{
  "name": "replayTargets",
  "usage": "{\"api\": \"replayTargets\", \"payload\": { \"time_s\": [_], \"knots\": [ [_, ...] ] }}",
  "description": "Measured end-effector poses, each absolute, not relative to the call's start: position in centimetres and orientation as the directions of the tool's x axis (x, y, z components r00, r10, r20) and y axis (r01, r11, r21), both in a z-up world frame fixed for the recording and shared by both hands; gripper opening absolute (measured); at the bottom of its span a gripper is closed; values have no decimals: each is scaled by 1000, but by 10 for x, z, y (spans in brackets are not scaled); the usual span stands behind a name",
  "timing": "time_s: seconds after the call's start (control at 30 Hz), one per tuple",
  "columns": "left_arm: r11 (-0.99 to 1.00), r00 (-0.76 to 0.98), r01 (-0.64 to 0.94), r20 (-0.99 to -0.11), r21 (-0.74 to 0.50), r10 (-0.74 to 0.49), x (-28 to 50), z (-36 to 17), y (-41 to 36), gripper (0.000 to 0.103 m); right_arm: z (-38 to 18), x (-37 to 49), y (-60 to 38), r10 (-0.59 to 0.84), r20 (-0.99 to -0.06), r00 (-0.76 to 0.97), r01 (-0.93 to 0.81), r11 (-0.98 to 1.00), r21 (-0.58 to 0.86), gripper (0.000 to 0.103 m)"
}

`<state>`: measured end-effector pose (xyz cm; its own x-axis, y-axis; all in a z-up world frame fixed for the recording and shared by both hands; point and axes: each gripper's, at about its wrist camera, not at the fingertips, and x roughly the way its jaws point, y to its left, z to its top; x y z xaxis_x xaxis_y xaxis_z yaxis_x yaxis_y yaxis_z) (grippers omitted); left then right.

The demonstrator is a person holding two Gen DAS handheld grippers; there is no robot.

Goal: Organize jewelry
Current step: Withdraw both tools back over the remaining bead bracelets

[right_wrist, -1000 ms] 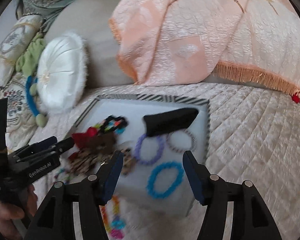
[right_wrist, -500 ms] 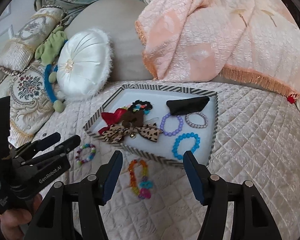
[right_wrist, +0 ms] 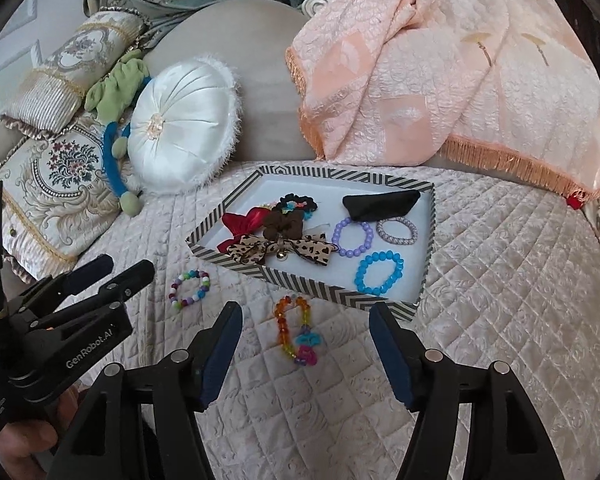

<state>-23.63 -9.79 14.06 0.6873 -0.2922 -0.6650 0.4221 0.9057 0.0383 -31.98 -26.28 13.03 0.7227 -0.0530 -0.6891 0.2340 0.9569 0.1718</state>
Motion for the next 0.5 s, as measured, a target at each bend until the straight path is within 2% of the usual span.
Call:
{"api": "replayTargets", "payload": {
  "time_s": [0.5],
  "knots": [
    [907,688,421,-658,19,-306,-252,142,-90,55,130,-329,-250,-54,-696,716,223,962,155,65]
  ]
}}
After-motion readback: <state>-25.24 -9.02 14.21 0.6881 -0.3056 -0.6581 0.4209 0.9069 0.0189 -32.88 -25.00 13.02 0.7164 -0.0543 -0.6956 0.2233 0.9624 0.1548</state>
